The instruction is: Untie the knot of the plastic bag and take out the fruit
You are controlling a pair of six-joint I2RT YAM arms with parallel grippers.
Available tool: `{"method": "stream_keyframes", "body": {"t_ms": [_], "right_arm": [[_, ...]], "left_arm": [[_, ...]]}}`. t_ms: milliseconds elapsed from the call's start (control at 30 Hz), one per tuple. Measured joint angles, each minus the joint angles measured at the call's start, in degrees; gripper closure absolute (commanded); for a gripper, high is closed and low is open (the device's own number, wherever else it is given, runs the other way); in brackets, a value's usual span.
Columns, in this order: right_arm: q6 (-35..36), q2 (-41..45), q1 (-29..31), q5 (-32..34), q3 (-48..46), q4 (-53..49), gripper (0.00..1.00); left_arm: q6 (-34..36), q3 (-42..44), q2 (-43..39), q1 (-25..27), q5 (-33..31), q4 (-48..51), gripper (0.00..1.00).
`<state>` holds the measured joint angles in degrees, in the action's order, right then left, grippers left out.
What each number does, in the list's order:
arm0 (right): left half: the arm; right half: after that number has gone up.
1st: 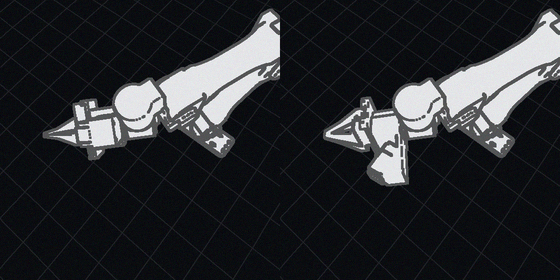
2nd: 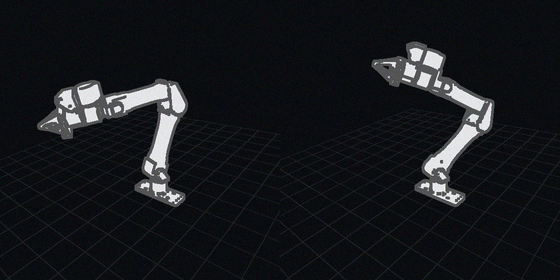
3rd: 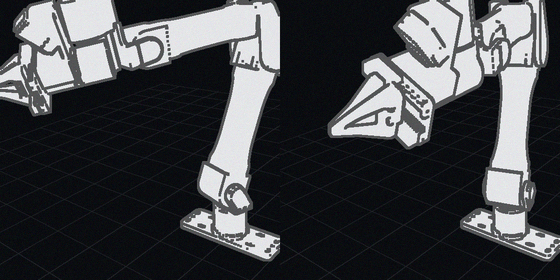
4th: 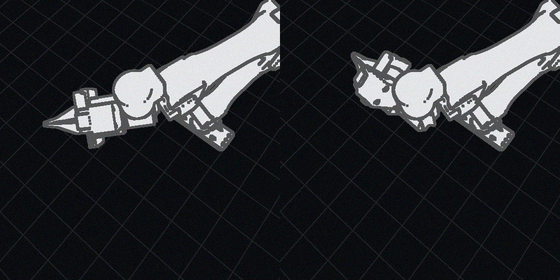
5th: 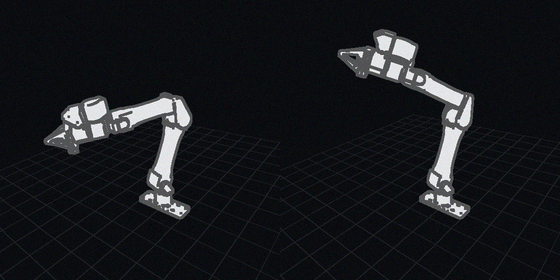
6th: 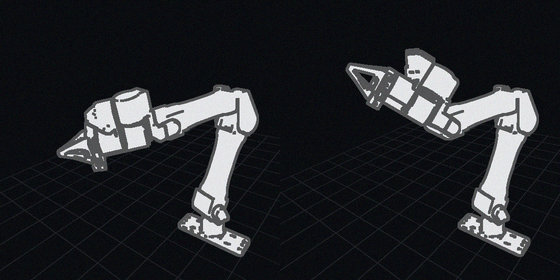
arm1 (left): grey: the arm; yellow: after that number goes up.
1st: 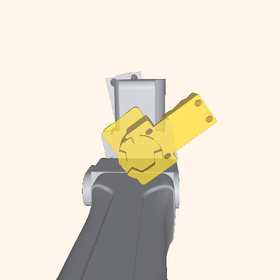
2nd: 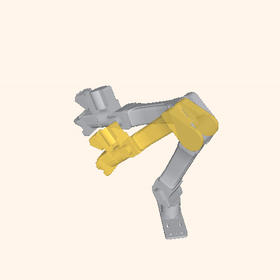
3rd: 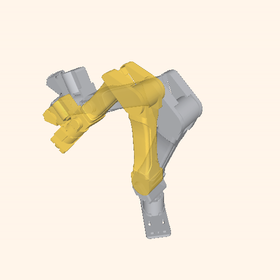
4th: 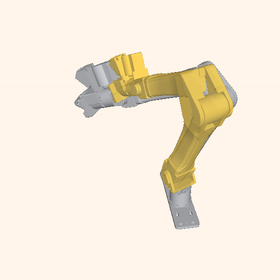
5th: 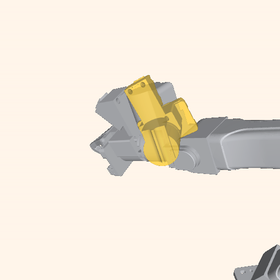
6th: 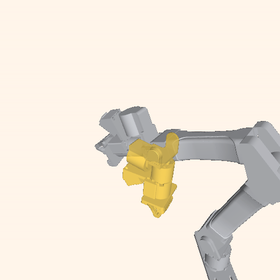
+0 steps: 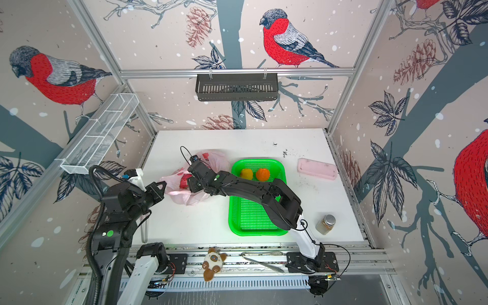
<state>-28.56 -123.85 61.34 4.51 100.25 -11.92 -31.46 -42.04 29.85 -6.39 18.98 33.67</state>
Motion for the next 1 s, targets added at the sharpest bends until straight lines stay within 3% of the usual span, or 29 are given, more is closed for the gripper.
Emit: {"method": "stream_keyframes", "body": {"t_ms": [233, 500, 1000], "right_arm": [[-3.6, -1.9, -1.2, -0.7, 1.5, 0.0, 0.38], [-15.9, -1.8, -1.9, -2.5, -1.9, 3.3, 0.43], [-36.2, -2.5, -1.5, -1.3, -3.8, 7.7, 0.41]], "left_arm": [[-0.2, 0.9, -1.6, 0.0, 0.4, -0.2, 1.00], [-1.8, 4.1, -4.5, 0.0, 3.3, -1.9, 1.00], [-2.3, 6.2, -7.4, 0.0, 9.8, -3.4, 1.00]]}}
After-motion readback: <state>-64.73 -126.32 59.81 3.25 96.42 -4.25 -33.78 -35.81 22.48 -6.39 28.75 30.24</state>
